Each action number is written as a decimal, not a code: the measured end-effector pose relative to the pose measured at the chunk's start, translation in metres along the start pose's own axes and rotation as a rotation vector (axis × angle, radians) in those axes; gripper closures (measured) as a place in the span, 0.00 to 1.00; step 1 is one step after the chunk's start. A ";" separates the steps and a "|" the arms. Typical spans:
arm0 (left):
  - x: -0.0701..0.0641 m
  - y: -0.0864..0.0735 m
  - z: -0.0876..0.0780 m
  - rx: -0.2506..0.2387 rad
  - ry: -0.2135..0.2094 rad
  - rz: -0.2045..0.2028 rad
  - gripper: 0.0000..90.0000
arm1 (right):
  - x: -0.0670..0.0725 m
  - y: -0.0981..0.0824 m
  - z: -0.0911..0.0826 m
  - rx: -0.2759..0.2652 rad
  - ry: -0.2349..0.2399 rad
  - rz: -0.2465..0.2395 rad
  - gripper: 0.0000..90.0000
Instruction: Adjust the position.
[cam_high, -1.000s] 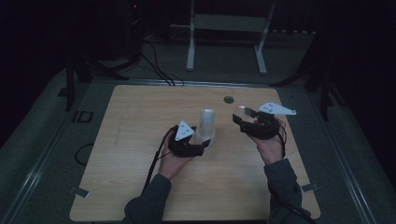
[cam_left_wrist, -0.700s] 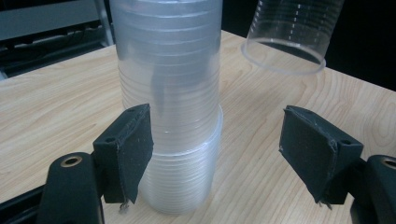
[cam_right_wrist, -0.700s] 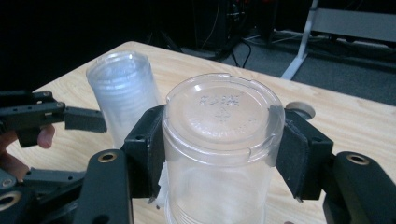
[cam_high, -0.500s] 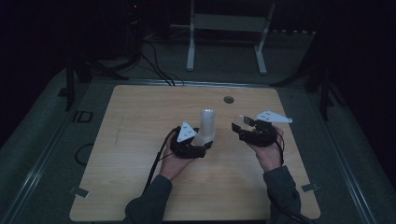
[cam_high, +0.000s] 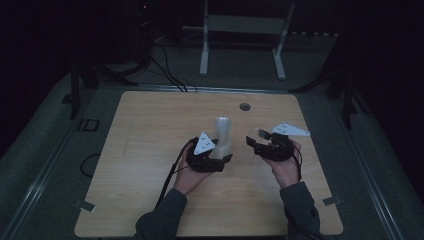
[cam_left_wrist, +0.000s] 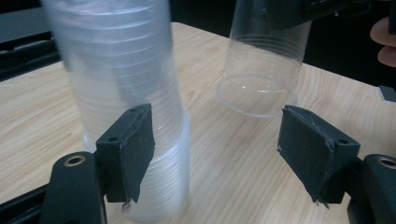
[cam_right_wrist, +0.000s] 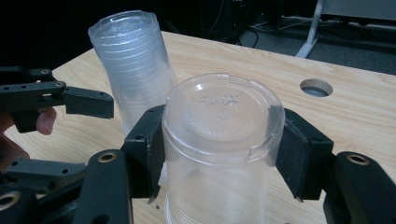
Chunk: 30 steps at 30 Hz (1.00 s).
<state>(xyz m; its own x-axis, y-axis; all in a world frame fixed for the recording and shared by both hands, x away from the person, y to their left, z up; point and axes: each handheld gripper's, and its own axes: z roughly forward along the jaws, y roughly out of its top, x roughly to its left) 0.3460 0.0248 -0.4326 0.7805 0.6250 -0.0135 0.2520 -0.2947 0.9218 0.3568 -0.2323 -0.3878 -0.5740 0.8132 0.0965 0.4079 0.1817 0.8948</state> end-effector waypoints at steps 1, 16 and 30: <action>-0.001 0.001 0.001 -0.003 -0.006 -0.002 0.30 | 0.000 -0.001 0.000 0.001 0.000 0.003 0.44; -0.017 0.007 0.019 0.003 -0.043 0.029 0.30 | -0.001 -0.011 -0.001 -0.001 0.020 0.045 0.44; -0.026 0.005 0.034 0.009 -0.056 0.040 0.30 | -0.001 -0.017 -0.002 -0.013 0.052 0.088 0.45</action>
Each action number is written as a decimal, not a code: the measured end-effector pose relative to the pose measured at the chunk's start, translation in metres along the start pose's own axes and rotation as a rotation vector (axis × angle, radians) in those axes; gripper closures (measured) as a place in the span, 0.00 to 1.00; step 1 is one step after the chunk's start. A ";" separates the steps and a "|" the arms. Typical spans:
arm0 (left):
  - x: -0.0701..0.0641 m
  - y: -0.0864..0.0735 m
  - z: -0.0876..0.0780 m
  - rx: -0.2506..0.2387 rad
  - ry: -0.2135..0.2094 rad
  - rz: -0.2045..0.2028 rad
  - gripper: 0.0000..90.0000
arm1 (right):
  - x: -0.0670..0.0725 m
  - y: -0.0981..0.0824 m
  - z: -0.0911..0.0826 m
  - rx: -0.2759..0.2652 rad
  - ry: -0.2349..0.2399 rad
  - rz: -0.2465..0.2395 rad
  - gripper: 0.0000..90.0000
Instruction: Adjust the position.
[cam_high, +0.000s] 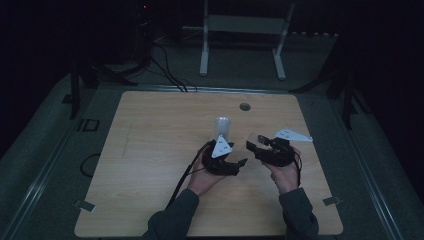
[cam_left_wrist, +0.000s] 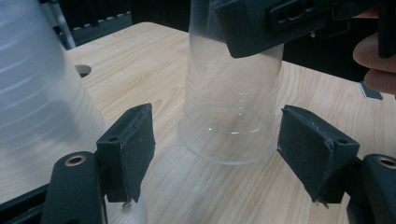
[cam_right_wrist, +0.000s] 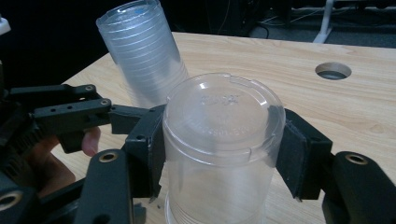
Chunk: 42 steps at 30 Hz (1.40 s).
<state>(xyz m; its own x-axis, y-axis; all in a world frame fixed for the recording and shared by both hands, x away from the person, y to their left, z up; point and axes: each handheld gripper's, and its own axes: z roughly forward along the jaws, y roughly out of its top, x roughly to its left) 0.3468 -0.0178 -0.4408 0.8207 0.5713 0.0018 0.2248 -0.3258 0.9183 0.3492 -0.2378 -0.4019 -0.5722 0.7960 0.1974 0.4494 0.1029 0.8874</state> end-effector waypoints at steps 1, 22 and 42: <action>0.000 0.000 0.001 0.000 0.000 0.001 0.30 | 0.000 0.000 0.000 0.000 0.002 0.004 0.45; -0.004 0.000 0.011 -0.025 -0.012 -0.012 0.29 | -0.014 -0.008 -0.004 -0.050 0.118 0.184 0.45; -0.007 -0.001 0.021 -0.024 -0.022 -0.017 0.28 | -0.020 -0.010 -0.004 -0.071 0.195 0.280 0.46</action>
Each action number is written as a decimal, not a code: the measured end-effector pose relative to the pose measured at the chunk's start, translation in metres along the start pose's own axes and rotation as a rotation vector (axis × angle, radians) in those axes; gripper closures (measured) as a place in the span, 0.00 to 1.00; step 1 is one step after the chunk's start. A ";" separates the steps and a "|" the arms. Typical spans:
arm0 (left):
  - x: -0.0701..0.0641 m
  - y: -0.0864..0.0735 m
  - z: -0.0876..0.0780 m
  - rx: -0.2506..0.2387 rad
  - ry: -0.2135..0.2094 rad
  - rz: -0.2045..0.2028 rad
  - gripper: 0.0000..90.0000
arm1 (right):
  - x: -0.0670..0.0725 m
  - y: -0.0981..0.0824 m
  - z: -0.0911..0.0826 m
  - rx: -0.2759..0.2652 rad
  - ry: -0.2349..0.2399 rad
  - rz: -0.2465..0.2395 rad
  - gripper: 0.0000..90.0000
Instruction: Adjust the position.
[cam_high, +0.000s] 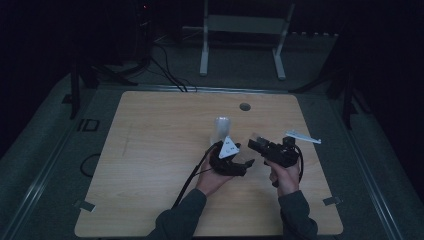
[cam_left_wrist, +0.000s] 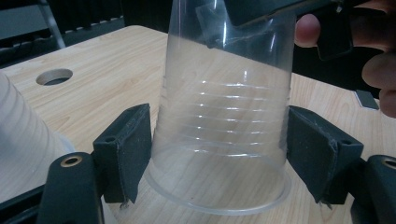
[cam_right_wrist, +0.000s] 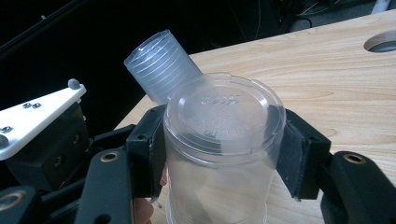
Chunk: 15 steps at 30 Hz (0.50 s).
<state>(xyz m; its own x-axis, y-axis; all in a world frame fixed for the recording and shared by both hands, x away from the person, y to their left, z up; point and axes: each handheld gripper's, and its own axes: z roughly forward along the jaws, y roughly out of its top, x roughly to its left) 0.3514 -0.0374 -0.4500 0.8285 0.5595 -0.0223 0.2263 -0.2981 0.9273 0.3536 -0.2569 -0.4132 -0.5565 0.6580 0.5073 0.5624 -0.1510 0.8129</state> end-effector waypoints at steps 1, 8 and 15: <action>0.000 0.000 0.000 -0.001 0.000 0.001 0.28 | 0.000 0.000 0.000 -0.002 0.000 0.002 0.46; 0.000 0.000 0.002 0.001 0.004 0.005 0.28 | -0.002 0.000 0.000 -0.010 0.012 0.021 0.46; -0.001 0.000 0.002 0.008 0.002 0.008 0.30 | -0.004 -0.001 0.000 -0.011 0.021 0.033 0.46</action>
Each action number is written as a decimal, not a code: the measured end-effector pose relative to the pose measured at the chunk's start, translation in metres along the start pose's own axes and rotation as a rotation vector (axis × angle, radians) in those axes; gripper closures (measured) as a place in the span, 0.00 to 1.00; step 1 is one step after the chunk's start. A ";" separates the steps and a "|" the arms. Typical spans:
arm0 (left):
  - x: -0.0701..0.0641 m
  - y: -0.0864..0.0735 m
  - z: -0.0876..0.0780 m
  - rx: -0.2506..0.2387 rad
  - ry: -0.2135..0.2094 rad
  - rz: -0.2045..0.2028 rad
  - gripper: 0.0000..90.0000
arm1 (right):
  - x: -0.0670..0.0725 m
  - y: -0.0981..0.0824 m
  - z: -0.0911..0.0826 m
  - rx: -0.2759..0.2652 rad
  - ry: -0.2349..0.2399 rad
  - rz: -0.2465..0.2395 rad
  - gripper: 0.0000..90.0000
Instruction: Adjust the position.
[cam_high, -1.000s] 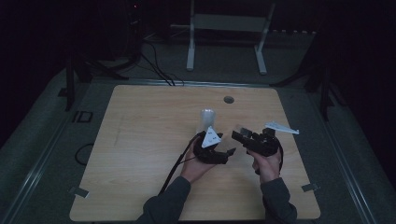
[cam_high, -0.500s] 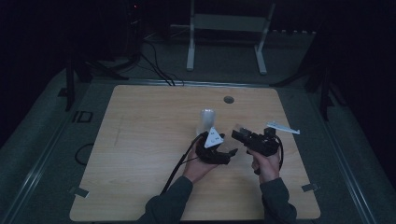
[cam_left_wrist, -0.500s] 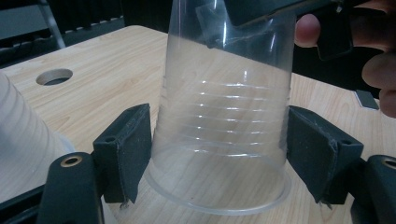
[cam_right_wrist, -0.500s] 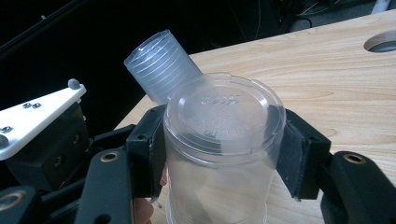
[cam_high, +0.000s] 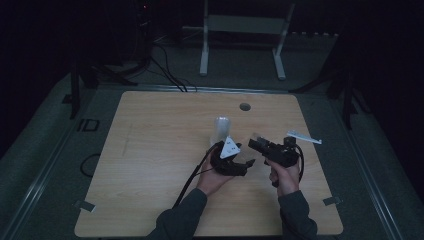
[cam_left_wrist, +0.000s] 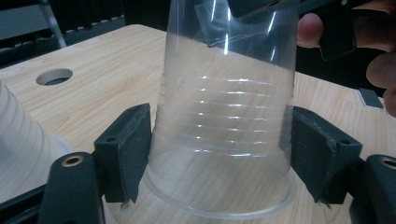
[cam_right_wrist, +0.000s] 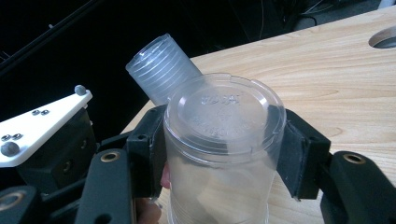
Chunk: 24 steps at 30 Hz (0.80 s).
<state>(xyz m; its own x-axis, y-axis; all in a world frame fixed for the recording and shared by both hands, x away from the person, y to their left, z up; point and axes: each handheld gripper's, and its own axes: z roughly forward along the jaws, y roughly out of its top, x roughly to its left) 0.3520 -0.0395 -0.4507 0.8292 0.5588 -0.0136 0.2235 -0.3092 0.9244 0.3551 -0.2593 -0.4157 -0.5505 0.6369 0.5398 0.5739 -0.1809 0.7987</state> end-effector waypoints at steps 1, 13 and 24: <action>0.000 0.000 0.000 0.001 -0.002 0.002 0.30 | 0.000 0.000 0.000 0.001 -0.001 0.001 0.45; -0.002 0.001 -0.003 0.007 -0.016 0.022 0.32 | 0.001 0.003 -0.003 0.026 -0.002 -0.031 0.35; 0.008 0.001 -0.011 0.010 -0.004 0.011 0.32 | 0.006 0.000 -0.009 0.066 -0.010 -0.102 0.32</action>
<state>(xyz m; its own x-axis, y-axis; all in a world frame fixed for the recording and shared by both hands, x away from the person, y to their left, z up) 0.3532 -0.0274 -0.4454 0.8334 0.5527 -0.0051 0.2196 -0.3225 0.9207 0.3466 -0.2627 -0.4099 -0.6020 0.6569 0.4540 0.5543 -0.0654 0.8297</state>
